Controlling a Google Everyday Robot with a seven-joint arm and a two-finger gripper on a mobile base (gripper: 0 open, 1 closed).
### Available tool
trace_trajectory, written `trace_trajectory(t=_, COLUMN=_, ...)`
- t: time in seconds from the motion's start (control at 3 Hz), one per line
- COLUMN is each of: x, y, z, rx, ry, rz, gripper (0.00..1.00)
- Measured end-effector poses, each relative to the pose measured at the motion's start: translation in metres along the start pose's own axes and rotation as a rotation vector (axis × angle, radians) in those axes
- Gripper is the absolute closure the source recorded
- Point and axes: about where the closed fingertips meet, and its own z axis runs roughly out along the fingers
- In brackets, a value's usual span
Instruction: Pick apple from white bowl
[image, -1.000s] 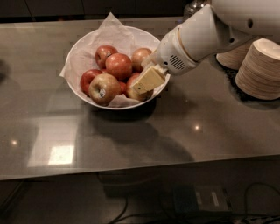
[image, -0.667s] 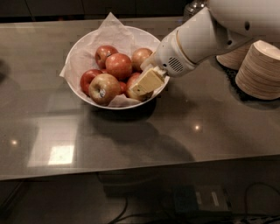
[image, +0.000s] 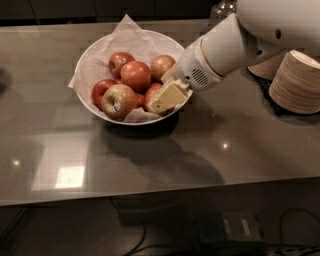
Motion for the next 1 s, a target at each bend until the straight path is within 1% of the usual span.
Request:
trace_trajectory(t=0.33, x=0.007, y=-0.002, z=0.012, rx=-0.018, ry=0.013, rz=0.016, gripper=0.41)
trace_trajectory(t=1.0, x=0.014, y=-0.007, z=0.028, rx=-0.039, ry=0.029, rz=0.037, gripper=0.39)
